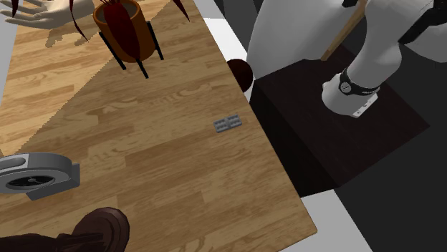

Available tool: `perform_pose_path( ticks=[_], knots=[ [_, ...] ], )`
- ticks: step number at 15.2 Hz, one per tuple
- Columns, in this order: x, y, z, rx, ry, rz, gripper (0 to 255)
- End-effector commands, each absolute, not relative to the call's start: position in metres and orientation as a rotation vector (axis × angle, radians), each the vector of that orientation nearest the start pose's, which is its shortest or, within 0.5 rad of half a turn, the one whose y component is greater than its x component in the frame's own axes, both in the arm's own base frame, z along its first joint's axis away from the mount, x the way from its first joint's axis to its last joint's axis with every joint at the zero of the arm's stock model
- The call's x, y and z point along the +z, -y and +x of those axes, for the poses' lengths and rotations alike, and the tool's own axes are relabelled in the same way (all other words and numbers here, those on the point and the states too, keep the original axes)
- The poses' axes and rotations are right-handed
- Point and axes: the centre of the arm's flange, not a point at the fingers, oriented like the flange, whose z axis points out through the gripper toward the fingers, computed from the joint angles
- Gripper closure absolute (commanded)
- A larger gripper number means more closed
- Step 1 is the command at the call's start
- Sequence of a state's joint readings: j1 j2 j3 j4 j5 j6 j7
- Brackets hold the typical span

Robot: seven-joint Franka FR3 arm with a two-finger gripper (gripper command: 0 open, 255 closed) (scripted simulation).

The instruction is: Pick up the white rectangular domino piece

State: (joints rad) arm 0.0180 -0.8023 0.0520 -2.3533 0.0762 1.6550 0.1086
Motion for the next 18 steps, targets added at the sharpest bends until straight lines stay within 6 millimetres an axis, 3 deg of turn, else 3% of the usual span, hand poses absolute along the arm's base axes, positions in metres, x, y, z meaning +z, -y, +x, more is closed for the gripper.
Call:
perform_pose_path(
  ticks=[1,18],
  knots=[
    [0.604,-0.035,0.31,-0.154,-0.085,-3.09,0],
    [0.405,0.041,0.381,-0.083,-0.138,-3.109,0]
  ],
)
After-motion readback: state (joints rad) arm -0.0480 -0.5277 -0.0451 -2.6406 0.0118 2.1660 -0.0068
